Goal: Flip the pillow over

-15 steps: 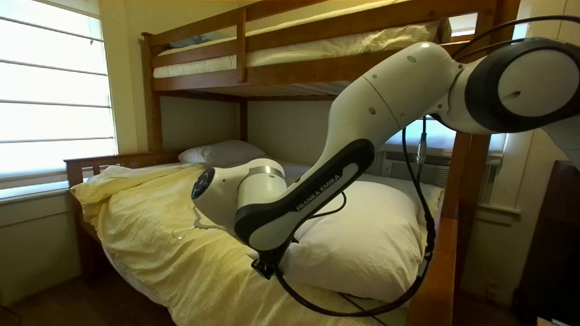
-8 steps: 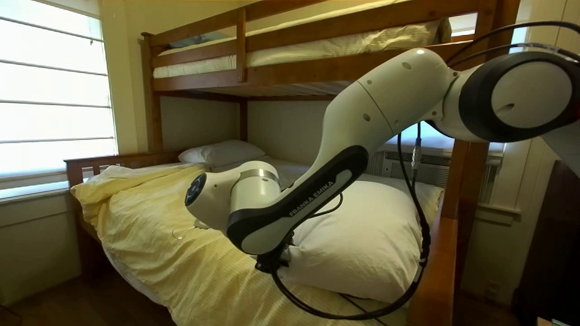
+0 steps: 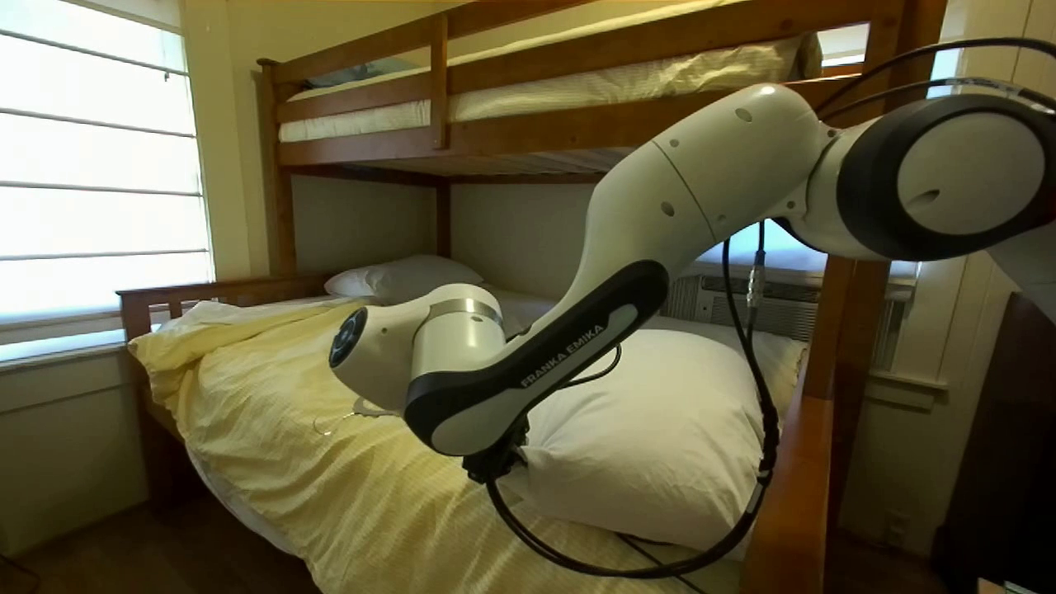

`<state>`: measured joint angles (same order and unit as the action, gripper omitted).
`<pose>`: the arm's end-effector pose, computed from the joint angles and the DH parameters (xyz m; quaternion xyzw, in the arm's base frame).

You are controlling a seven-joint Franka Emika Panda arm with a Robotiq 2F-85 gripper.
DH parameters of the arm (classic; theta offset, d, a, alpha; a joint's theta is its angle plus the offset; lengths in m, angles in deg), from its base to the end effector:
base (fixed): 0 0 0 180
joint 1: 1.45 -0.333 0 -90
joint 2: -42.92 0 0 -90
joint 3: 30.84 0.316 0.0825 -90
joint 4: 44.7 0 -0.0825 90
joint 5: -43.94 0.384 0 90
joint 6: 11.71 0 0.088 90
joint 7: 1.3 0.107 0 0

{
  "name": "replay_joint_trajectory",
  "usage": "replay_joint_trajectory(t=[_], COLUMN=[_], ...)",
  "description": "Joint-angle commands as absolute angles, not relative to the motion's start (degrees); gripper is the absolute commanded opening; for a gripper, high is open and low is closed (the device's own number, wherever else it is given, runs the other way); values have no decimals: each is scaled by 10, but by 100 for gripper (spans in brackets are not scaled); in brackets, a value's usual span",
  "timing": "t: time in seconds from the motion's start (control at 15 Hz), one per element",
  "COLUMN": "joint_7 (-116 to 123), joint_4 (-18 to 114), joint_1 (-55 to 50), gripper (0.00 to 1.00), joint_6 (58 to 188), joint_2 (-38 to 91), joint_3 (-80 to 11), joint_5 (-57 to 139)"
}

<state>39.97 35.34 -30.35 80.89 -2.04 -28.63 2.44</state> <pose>0.6153 0.2861 0.2277 0.9096 0.0322 -0.0207 0.4137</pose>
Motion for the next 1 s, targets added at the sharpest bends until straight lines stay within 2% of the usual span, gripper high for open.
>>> replay_joint_trajectory(t=[0.0, 0.33, 0.6, 0.67, 0.73, 0.93], joint_7=[419, 419, 436, 420, 419, 420], joint_4=[366, 403, 458, 389, 395, 396], joint_1=[-312, -307, -286, -277, -271, -266], gripper=[3, 3, 3, 3, 11, 11], joint_6=[792, 748, 760, 740, 740, 742], joint_2=[14, 113, 205, 134, 148, 139], joint_3=[-288, -294, -293, -272, -268, -260], joint_5=[10, -46, -145, -102, -104, -101])
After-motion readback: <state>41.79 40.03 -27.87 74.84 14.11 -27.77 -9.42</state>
